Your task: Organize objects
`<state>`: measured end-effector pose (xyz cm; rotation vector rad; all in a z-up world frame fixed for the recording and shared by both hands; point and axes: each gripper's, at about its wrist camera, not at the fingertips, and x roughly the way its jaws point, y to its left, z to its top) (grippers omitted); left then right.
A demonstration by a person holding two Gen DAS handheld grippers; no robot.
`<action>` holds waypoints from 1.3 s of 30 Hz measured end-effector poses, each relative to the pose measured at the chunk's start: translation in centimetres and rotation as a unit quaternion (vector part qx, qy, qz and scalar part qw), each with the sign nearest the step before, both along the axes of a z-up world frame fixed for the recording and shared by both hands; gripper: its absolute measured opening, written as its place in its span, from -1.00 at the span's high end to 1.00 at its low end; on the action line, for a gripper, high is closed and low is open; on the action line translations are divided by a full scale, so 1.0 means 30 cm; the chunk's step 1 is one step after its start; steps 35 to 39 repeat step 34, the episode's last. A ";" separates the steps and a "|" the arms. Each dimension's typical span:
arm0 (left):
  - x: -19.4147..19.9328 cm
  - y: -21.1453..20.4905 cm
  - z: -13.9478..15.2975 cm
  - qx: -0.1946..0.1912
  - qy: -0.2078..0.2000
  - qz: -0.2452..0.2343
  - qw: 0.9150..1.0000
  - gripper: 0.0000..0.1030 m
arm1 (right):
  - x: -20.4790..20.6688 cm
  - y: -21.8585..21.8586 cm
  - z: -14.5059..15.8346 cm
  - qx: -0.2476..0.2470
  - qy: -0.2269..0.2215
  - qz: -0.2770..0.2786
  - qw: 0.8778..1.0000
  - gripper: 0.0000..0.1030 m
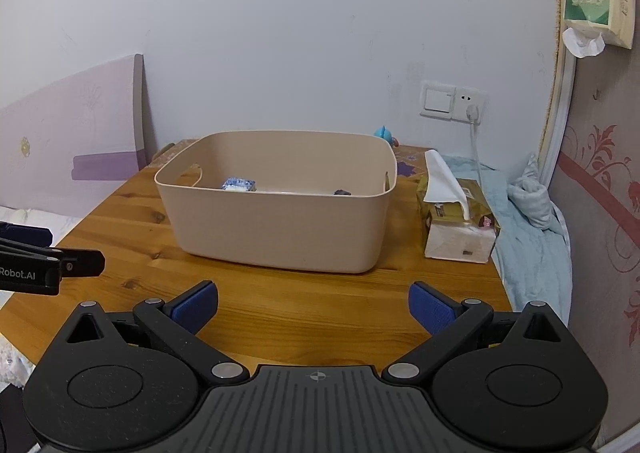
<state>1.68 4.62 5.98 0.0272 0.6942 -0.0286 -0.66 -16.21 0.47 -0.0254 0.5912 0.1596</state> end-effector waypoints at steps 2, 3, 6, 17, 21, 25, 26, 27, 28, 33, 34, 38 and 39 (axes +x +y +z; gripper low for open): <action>-0.013 -0.004 0.004 0.001 -0.003 -0.004 1.000 -0.72 | -0.013 -0.003 0.001 -0.001 -0.002 -0.001 1.000 -1.00; -0.022 -0.007 0.005 0.002 -0.004 -0.006 1.000 -0.72 | -0.017 -0.004 0.000 -0.001 -0.003 -0.002 1.000 -1.00; -0.048 -0.010 0.012 -0.002 -0.003 -0.012 1.000 -0.75 | -0.034 -0.010 -0.007 0.001 0.000 -0.006 1.000 -1.00; -0.097 0.000 0.016 -0.010 -0.002 -0.019 1.000 -0.78 | -0.095 -0.038 -0.013 0.007 -0.002 -0.016 1.000 -1.00; -0.098 0.003 0.011 -0.011 0.003 -0.021 1.000 -0.78 | -0.102 -0.041 -0.012 0.003 -0.004 -0.017 1.000 -1.00; -0.100 0.001 0.009 -0.008 0.002 -0.021 1.000 -0.78 | -0.103 -0.042 -0.011 0.003 -0.006 -0.017 1.000 -1.00; -0.100 0.002 0.009 -0.008 0.001 -0.020 1.000 -0.78 | -0.101 -0.043 -0.013 0.003 -0.005 -0.017 1.000 -1.00; -0.099 0.005 0.009 -0.008 0.001 -0.020 1.000 -0.79 | -0.098 -0.043 -0.015 0.003 -0.004 -0.017 1.000 -1.00; -0.098 0.005 0.008 -0.009 0.001 -0.020 1.000 -0.79 | -0.094 -0.042 -0.019 0.002 -0.001 -0.018 1.000 -1.00; -0.091 0.004 0.000 -0.008 0.005 -0.024 1.000 -0.79 | -0.079 -0.040 -0.034 0.003 0.007 -0.014 1.000 -1.00; -0.086 0.006 -0.002 -0.008 0.005 -0.025 1.000 -0.79 | -0.076 -0.041 -0.037 0.003 0.008 -0.013 1.000 -1.00; -0.086 0.006 -0.002 -0.008 0.005 -0.025 1.000 -0.79 | -0.076 -0.041 -0.037 0.003 0.008 -0.013 1.000 -1.00; -0.086 0.006 -0.002 -0.008 0.005 -0.025 1.000 -0.79 | -0.076 -0.041 -0.037 0.003 0.008 -0.013 1.000 -1.00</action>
